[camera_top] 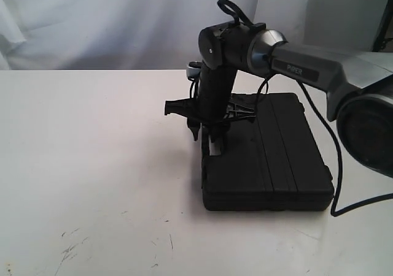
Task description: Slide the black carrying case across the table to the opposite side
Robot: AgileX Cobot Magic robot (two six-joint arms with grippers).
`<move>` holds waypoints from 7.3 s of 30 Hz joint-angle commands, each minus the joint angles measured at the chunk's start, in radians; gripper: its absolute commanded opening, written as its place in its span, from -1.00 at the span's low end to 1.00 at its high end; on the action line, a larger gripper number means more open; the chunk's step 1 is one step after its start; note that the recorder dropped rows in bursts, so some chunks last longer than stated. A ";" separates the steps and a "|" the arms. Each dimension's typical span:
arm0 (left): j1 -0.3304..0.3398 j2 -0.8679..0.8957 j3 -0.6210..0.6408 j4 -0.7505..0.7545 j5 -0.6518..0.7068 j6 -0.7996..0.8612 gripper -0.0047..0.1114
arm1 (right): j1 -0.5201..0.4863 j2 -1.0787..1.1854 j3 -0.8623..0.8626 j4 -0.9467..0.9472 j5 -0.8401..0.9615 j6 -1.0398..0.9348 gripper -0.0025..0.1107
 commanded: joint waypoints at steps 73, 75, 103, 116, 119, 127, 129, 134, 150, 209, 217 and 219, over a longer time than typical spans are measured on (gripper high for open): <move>0.003 -0.005 0.004 0.002 -0.014 0.000 -0.92 | 0.236 0.043 -0.103 0.152 -0.218 0.237 -0.96; 0.003 -0.005 0.004 0.002 -0.014 0.000 -0.92 | 0.238 0.043 -0.103 0.152 -0.231 0.248 -0.96; 0.003 -0.005 0.004 0.002 -0.014 0.000 -0.92 | 0.256 0.076 -0.106 0.236 -0.398 0.276 -0.96; 0.003 -0.005 0.004 0.002 -0.014 0.000 -0.92 | 0.258 0.076 -0.106 0.240 -0.430 0.247 -0.89; 0.003 -0.005 0.004 0.002 -0.014 0.000 -0.92 | 0.258 0.078 -0.106 0.236 -0.428 0.234 -0.78; 0.003 -0.005 0.004 0.002 -0.014 0.000 -0.92 | 0.258 0.078 -0.106 0.213 -0.379 0.221 -0.52; 0.003 -0.005 0.004 0.002 -0.014 0.000 -0.92 | 0.258 0.078 -0.106 0.184 -0.368 0.221 -0.39; 0.003 -0.005 0.004 0.002 -0.014 0.000 -0.92 | 0.258 0.078 -0.106 0.184 -0.358 0.221 -0.31; 0.003 -0.005 0.004 0.002 -0.014 0.000 -0.92 | 0.166 -0.113 -0.106 0.179 -0.182 -0.127 -0.92; 0.003 -0.005 0.004 0.002 -0.014 0.000 -0.92 | 0.163 -1.576 1.063 -0.008 -0.480 -0.594 -0.96; 0.003 -0.005 0.004 0.002 -0.014 0.000 -0.92 | -0.010 -1.762 1.290 -0.003 -0.669 -0.588 -0.96; 0.003 -0.005 0.004 0.002 -0.014 0.000 -0.92 | -0.093 -1.816 1.376 0.016 -0.736 -0.583 -0.96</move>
